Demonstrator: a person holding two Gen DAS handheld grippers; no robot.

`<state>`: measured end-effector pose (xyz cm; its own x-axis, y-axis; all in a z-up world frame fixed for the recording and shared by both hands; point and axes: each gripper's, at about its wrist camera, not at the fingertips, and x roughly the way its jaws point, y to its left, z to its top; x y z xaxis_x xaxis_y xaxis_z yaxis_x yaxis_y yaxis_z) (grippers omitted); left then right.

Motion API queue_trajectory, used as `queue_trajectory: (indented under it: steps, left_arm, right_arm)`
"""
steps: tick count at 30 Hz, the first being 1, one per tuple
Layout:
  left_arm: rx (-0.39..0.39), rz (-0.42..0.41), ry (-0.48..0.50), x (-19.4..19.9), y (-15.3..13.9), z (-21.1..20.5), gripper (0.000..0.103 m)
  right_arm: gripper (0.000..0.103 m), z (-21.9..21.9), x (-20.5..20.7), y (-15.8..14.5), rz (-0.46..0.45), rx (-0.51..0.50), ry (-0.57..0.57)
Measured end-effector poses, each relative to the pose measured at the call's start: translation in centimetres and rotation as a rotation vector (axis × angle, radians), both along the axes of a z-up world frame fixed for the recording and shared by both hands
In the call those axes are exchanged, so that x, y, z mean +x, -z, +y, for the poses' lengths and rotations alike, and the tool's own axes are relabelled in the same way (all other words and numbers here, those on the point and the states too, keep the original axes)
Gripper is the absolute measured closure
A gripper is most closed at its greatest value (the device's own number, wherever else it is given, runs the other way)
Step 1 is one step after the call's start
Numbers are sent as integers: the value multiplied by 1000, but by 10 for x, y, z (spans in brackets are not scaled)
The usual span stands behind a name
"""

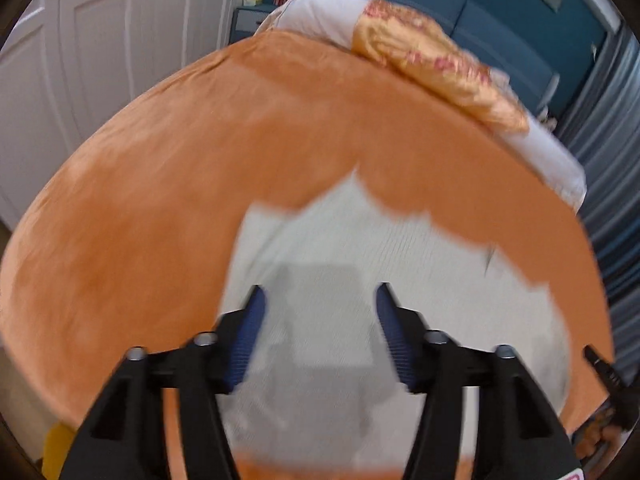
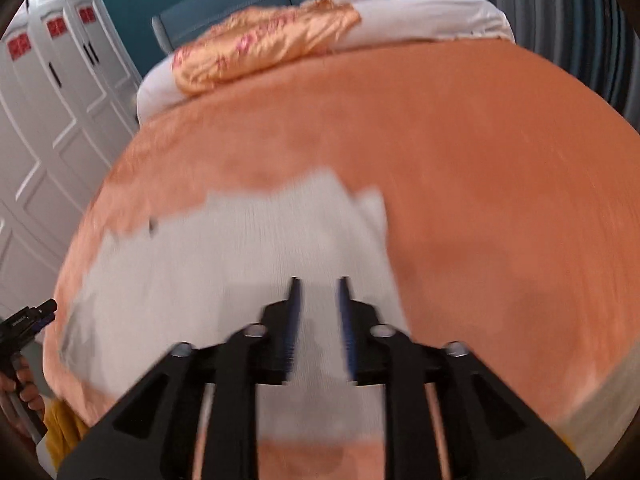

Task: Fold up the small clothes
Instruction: 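Lay the hem over the body and open both grippers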

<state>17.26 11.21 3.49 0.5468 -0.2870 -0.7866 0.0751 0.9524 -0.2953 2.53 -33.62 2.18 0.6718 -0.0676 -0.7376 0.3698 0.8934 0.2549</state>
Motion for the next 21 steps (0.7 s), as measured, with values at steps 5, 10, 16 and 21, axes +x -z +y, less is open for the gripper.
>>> queue_trajectory:
  steps: [5,10,16,21]
  left_arm:
    - [30,64,-14,76,25,-27,26]
    - [40,202,-6,107,76,-32,54]
    - [0,130,15,101,59,-25,95]
    - [39,129,-32,105,67,-9,95]
  right_arm:
    - [35,-33,61,26,47,9,40]
    - [56,-39,104,70,155,102,27]
    - [95,-31,90,30,-1,59,-28]
    - [96,-68,73,45,-2,77,97]
